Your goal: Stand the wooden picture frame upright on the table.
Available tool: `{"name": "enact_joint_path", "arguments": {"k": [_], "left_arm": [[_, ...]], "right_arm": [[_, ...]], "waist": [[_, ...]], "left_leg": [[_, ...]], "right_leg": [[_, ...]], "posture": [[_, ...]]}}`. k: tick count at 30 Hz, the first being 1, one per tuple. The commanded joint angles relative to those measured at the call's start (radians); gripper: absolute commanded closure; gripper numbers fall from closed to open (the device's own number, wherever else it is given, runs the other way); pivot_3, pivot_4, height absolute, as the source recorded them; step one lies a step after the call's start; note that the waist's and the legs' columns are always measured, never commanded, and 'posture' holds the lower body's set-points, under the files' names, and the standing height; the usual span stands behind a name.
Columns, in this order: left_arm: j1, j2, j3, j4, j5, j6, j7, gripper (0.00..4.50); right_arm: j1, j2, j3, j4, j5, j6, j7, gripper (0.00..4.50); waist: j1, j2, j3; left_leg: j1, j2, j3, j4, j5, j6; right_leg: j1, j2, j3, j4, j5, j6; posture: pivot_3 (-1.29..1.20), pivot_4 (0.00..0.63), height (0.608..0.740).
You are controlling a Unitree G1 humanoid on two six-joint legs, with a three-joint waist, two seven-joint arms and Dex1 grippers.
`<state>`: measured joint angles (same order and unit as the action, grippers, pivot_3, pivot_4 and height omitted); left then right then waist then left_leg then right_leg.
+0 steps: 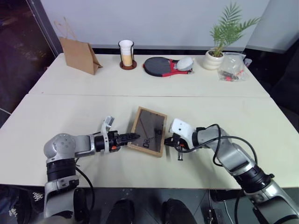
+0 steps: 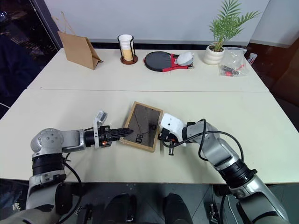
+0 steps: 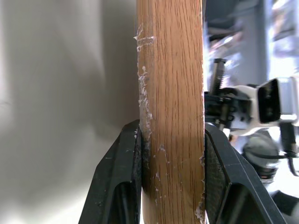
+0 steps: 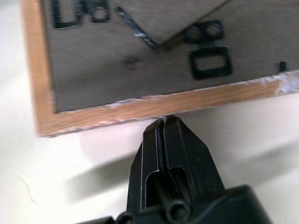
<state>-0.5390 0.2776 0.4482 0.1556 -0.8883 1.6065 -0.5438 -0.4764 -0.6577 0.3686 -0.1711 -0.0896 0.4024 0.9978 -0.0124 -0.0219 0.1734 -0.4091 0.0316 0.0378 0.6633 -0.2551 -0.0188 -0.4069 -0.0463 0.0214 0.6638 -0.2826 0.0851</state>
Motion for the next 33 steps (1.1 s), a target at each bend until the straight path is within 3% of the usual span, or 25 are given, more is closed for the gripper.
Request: {"name": "enact_joint_path", "arguments": {"k": [1,6,10,14,21,33], "left_arm": [[0.001,-0.01,0.109,-0.031,-0.15,0.008,0.036,3.47],[0.05,-0.039,0.154,-0.102,-0.265,0.008,0.138,3.47],[0.047,-0.067,0.188,-0.12,-0.282,0.006,0.2,3.47],[0.064,-0.064,0.164,-0.141,-0.279,-0.018,0.208,3.47],[0.088,-0.081,0.141,-0.188,-0.305,-0.027,0.22,3.47],[0.119,-0.095,0.125,-0.228,-0.37,-0.047,0.265,3.47]], "right_arm": [[0.004,-0.064,-0.133,-0.081,0.055,0.018,0.004,4.5],[-0.066,-0.082,-0.296,-0.115,0.198,0.154,0.008,4.5],[-0.194,-0.016,-0.38,-0.102,0.361,0.352,-0.009,4.5],[-0.292,0.095,-0.384,-0.077,0.485,0.504,-0.048,3.2],[-0.364,0.219,-0.276,0.078,0.46,0.494,-0.13,0.02],[-0.411,0.281,-0.183,0.234,0.452,0.436,-0.105,0.02]], "waist": [[0.0,0.0,0.0],[-0.005,0.0,0.0],[-0.005,0.0,0.0],[-0.003,0.0,0.0],[-0.001,0.0,0.0],[-0.006,0.0,0.0]], "left_leg": [[0.0,0.0,0.0,0.0,0.0,0.0],[0.0,0.001,0.0,-0.001,0.0,0.0],[0.0,0.001,0.0,0.0,0.0,0.0],[0.0,0.001,-0.002,-0.002,0.0,0.0],[-0.001,-0.001,-0.001,-0.002,0.0,0.0],[-0.001,-0.001,-0.001,-0.004,0.0,0.0]], "right_leg": [[0.0,0.0,0.0,0.0,0.0,0.0],[0.0,-0.002,0.001,0.0,0.0,0.0],[0.0,-0.002,0.001,0.0,0.0,-0.001],[0.0,-0.002,0.0,0.0,0.0,-0.001],[-0.001,-0.005,0.0,-0.001,0.0,-0.001],[-0.002,-0.005,0.0,-0.002,0.0,-0.001]], "posture": [[0.0,0.15,0.74],[0.0,0.15,0.74],[0.0,0.15,0.74],[0.0,0.15,0.74],[0.0,0.15,0.74],[0.0,0.15,0.74]]}}
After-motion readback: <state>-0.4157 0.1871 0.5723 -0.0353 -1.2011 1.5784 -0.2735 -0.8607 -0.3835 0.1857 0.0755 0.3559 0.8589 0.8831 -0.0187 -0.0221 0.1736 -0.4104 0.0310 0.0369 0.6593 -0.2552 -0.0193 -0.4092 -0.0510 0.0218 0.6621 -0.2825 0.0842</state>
